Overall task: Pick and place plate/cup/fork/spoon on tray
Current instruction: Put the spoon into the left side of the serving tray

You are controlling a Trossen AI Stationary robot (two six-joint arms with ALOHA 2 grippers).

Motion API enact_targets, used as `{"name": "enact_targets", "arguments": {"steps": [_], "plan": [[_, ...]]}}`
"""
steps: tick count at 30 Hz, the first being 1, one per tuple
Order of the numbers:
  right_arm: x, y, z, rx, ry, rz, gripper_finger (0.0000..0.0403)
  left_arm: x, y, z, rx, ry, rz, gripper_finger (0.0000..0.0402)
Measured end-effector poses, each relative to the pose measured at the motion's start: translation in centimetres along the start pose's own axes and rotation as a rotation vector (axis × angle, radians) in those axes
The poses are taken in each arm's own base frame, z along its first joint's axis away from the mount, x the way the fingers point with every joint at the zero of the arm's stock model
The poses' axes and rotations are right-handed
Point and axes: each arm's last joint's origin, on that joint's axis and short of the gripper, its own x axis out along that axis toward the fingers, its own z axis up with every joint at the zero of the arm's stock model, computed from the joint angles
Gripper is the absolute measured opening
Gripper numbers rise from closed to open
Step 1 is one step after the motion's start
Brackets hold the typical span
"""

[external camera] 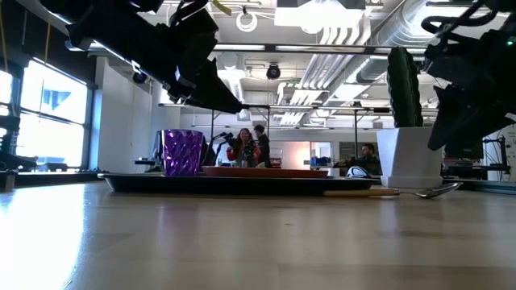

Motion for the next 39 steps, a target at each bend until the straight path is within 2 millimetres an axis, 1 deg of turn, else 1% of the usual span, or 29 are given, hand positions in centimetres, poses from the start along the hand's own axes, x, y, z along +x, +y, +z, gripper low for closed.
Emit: {"name": "enact_targets", "arguments": {"steps": [7,11,15,19,25,29,33,36,39], "plan": [[0.3,-0.1,0.0,0.036,0.002,-0.032,0.0215,0.2,0.3,0.1,0.009,-0.006,0.029,0.0082],[1.0,0.1,-0.3,0.152,-0.036,-0.065,0.0215,0.3,0.6,0.1,-0.028,-0.006,0.036,0.0082],[2.0,0.9,-1.5,0.297,-0.049,-0.078,0.0215,0.2,0.3,0.0,-0.024,0.004,0.004,0.0082],[2.9,1.6,-3.1,0.396,-0.040,-0.082,0.0215,0.0,0.1,-0.1,-0.019,0.012,-0.002,0.0082],[4.4,0.7,-4.2,0.494,-0.127,-0.230,0.0215,0.3,0.6,0.0,0.006,0.005,0.047,0.0082],[5.1,1.1,-4.4,0.526,-0.143,-0.211,0.0215,0.4,0.8,0.0,0.003,0.006,0.053,0.0082],[5.2,1.4,-4.2,0.508,-0.218,-0.145,0.0215,0.4,0.8,0.0,0.003,0.006,0.052,0.0082],[5.2,1.4,-4.0,0.508,-0.246,-0.139,0.0215,0.4,0.8,0.0,0.003,0.006,0.052,0.0082],[5.3,1.4,-4.0,0.504,-0.265,-0.136,0.0203,0.4,0.8,0.0,0.004,0.006,0.052,0.0082]]}}
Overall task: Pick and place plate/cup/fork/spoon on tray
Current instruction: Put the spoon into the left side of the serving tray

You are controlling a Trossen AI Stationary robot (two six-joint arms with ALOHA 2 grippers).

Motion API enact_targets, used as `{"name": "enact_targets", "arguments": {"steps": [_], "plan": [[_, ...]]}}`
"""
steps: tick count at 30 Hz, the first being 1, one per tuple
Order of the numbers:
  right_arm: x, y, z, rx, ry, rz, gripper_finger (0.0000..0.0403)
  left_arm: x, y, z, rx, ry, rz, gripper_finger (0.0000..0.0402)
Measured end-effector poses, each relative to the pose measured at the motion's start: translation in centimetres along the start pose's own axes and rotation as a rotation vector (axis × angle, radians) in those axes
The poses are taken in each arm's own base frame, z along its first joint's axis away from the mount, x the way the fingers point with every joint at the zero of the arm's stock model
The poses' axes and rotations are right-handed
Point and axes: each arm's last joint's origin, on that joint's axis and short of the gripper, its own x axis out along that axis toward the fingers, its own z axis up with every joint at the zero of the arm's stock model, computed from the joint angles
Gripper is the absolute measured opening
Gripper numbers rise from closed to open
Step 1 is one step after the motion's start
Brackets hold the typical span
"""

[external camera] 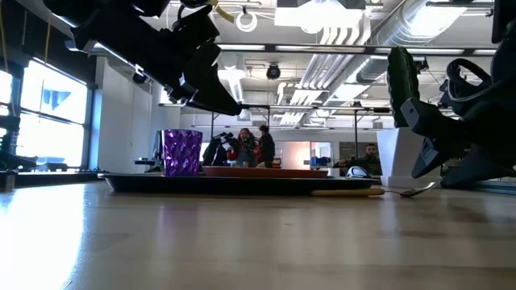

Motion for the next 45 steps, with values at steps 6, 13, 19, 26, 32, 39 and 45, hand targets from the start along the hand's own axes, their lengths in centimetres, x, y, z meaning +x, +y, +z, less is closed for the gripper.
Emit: {"name": "enact_targets", "arguments": {"steps": [6,13,19,26,32,39,45], "plan": [[0.8,0.0,0.1,-0.018,-0.018,-0.042,0.0146,0.0,0.0,0.0,0.008,0.000,0.001,0.0082],[1.9,0.2,0.4,-0.015,-0.040,-0.094,0.0104,0.0,0.0,0.0,0.003,0.000,0.000,0.0082],[2.7,0.5,1.0,-0.102,-0.043,-0.127,0.0091,0.0,0.0,0.0,0.007,0.000,0.000,0.0082],[3.3,1.2,1.1,-0.212,-0.022,-0.105,0.0051,0.0,0.0,0.0,0.008,0.000,0.000,0.0082],[2.9,1.2,1.1,-0.291,-0.020,-0.093,0.0007,0.0,0.0,0.0,0.008,0.000,0.000,0.0082],[-1.1,1.1,2.5,-0.495,-0.030,0.048,0.0003,0.0,0.0,0.0,0.009,0.000,0.000,0.0082],[-5.6,2.9,4.1,-0.682,-0.088,0.318,0.0000,0.0,-0.3,0.7,-0.011,-0.057,-0.082,0.0082]]}}
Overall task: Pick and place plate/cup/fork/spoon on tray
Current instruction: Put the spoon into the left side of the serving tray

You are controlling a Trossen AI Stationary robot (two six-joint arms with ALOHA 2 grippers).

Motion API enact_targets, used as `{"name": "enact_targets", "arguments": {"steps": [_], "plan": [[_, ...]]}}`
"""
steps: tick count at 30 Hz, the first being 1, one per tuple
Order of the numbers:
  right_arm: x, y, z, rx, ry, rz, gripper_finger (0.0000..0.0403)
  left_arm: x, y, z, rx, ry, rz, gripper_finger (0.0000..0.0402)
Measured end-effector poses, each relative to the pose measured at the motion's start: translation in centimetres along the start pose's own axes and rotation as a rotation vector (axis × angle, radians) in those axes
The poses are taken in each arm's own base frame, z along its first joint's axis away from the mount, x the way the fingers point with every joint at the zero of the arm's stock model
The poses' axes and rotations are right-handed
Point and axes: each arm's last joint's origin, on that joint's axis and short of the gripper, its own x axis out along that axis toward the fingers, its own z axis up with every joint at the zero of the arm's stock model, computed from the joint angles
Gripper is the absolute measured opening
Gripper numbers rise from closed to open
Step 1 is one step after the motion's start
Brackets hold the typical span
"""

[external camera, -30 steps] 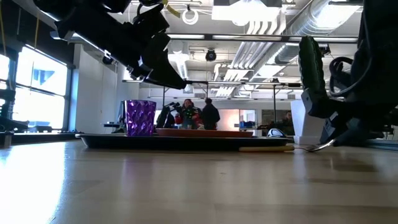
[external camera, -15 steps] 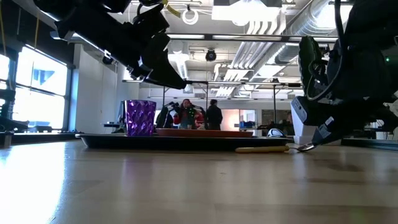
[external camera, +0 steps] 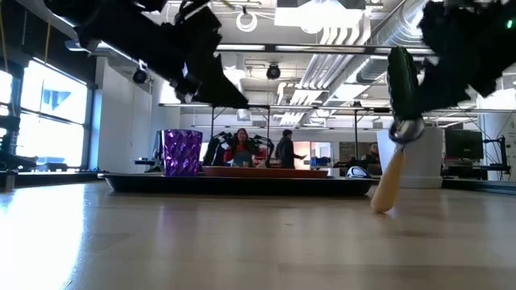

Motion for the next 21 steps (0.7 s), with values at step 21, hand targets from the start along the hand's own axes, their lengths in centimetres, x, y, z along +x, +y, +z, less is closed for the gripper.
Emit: {"name": "enact_targets", "arguments": {"steps": [21], "plan": [[-1.4,3.8,5.5,-0.210,-0.131,0.271,0.0001,5.8,-4.7,-0.7,-0.010,-0.114,-0.403,0.0184]]}}
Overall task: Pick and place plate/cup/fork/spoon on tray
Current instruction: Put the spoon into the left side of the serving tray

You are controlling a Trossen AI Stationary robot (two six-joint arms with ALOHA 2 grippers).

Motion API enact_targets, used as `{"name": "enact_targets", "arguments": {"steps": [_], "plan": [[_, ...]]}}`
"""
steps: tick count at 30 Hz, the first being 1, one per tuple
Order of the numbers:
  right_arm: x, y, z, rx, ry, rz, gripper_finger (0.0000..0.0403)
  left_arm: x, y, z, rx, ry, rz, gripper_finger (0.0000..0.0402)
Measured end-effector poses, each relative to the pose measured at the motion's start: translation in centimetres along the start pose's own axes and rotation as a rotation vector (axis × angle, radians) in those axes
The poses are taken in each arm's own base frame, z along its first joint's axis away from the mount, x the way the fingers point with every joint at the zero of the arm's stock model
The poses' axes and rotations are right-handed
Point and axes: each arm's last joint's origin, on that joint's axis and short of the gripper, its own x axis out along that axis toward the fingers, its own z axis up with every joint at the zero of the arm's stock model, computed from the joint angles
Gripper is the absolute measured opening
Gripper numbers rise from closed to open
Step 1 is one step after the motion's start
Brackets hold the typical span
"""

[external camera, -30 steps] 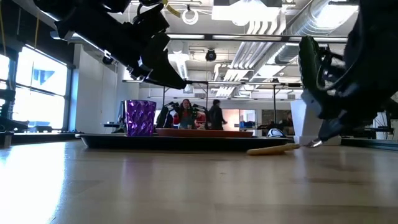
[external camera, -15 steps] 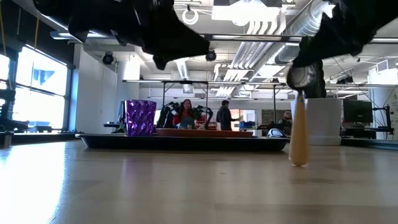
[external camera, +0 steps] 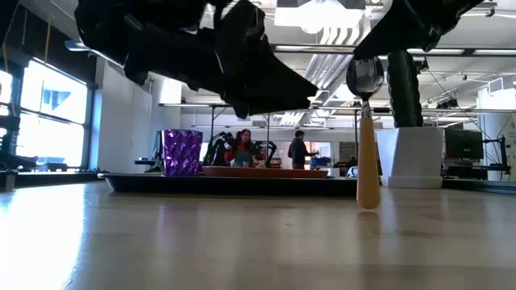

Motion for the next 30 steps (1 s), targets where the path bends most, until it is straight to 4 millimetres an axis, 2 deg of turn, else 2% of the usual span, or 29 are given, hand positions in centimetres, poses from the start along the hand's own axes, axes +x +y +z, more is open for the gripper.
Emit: {"name": "enact_targets", "arguments": {"steps": [6,12,18,24,30], "plan": [[0.0,0.1,0.1,-0.011,-0.010,0.007,0.0001,2.6,-0.5,0.6,-0.007,-0.012,-0.069,0.0193],[0.0,0.1,0.2,-0.013,-0.021,0.004,0.0001,3.7,-0.7,1.2,-0.040,-0.028,-0.080,0.0188],[0.0,0.2,0.3,-0.016,-0.032,0.002,0.0000,4.8,-0.4,1.2,-0.086,-0.018,-0.137,0.0149],[0.0,0.2,0.4,-0.009,-0.043,-0.003,0.0000,4.9,0.5,1.0,-0.104,0.007,-0.136,0.0100],[0.0,0.2,0.6,-0.001,-0.058,-0.016,0.0000,4.9,0.4,1.1,-0.104,0.006,-0.166,0.0060]]}}
